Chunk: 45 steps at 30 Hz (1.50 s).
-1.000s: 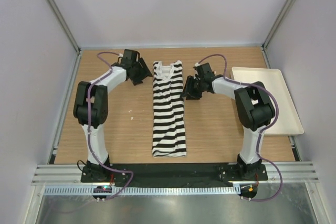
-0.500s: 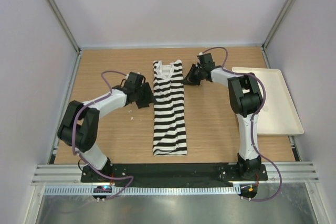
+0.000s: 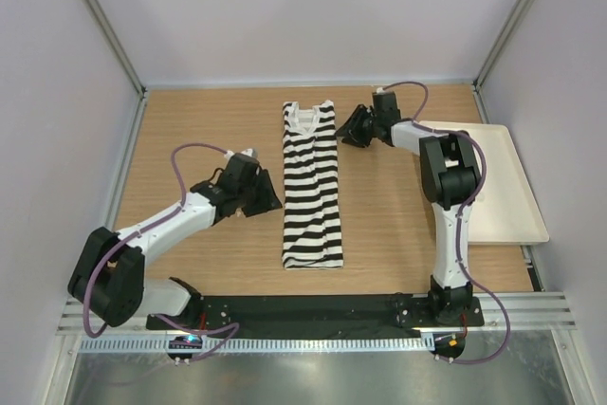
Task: Fold and stack the tank tops
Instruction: Fold the tank top
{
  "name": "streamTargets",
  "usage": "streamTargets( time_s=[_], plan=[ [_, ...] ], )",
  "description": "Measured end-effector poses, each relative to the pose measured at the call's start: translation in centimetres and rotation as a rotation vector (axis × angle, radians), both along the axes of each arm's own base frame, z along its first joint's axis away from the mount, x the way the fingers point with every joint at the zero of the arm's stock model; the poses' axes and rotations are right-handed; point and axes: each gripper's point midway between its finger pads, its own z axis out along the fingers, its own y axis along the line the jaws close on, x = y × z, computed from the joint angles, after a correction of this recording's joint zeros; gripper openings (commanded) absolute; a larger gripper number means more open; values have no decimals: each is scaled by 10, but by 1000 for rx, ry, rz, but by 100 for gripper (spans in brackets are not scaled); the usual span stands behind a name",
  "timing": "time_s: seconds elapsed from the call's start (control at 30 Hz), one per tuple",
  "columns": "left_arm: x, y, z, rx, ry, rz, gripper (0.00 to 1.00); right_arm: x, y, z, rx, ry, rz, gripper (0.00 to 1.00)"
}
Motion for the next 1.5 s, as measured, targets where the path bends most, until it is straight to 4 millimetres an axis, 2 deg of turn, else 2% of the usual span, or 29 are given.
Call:
streamTargets(
  time_s=[0.1, 0.17, 0.2, 0.3, 0.4, 0.47, 0.53, 0.73, 0.97, 1.07, 1.17, 1.33, 1.5],
  plan=[
    [-18, -6, -2, 9, 10, -35, 49, -19, -7, 1, -27, 14, 7, 45],
    [-28, -11, -6, 13, 26, -54, 52, -43, -13, 1, -59, 38, 23, 45],
    [-35, -14, -9, 17, 36, -67, 59, -58, -17, 2, -75, 54, 32, 45],
    [-50, -20, -15, 32, 56, -88, 66, -108, -23, 9, -121, 79, 75, 45],
    [-67, -25, -21, 43, 69, -107, 66, -156, -23, 20, -156, 79, 131, 46],
    [-76, -28, -24, 45, 80, -115, 64, -177, -22, 27, -169, 69, 166, 46],
    [-84, -31, -28, 43, 95, -121, 61, -190, -20, 35, -177, 57, 197, 45],
    [-99, -35, -42, 46, 135, -121, 54, -197, -18, 38, -182, 52, 233, 44],
    [-112, -29, -57, 60, 171, -101, 44, -222, 18, 39, -177, 47, 347, 43],
    [-113, -30, -58, 52, 173, -96, 44, -224, 25, 38, -172, 48, 367, 43],
    [-114, -34, -58, 35, 172, -96, 43, -213, 29, 36, -174, 52, 363, 43],
    [-122, -43, -60, -4, 173, -102, 39, -178, 43, 35, -174, 33, 353, 45],
    [-130, -53, -63, -36, 178, -112, 26, -136, 61, 36, -161, -8, 340, 45]
  ],
)
